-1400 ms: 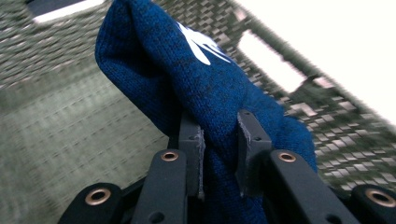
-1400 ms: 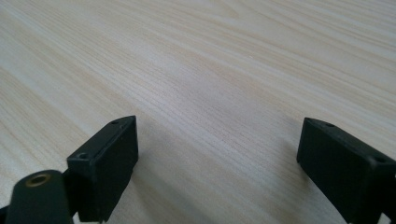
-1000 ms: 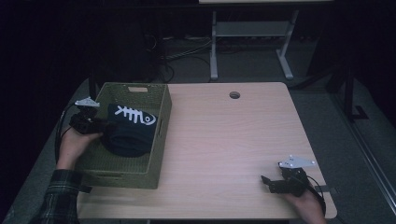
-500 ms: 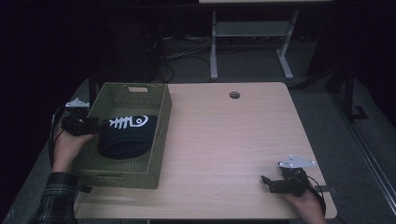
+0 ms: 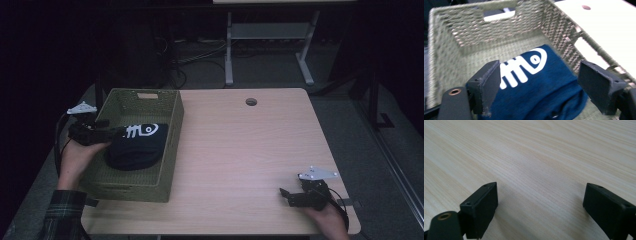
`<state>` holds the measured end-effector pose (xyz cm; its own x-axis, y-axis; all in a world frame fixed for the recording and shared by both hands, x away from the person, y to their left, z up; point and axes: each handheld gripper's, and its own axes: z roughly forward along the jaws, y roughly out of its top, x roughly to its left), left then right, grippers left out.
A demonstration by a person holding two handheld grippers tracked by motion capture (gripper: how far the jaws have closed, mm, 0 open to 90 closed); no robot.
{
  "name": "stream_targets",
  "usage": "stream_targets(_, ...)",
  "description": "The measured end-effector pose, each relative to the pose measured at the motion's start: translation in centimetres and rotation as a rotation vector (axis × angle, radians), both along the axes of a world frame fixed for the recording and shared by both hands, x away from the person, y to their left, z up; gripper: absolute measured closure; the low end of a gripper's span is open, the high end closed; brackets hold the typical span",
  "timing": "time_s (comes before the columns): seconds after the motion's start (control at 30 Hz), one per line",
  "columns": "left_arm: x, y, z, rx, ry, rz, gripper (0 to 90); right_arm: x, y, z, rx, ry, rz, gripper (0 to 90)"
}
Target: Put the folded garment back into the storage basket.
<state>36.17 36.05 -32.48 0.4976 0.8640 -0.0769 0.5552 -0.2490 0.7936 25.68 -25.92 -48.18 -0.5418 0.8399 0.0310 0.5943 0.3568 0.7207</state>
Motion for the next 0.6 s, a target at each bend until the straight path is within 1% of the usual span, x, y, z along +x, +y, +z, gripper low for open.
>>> stream_targets(0.27, -0.8, -2.9, 0.7, -0.024, -0.026, -0.045, 14.7, 0.0, 0.0, 0.0, -0.001, -0.001, 0.0, 12.2)
stream_targets(0.4, -1.0, -4.2, 0.6, -0.03, -0.033, -0.063, 13.4, 0.0, 0.0, 0.0, -0.001, -0.001, 0.0, 12.2)
stream_targets(0.6, -1.1, -6.6, 0.2, -0.026, -0.035, -0.1, 12.9, 0.0, 0.0, 0.0, -0.001, -0.001, -0.001, 12.2)
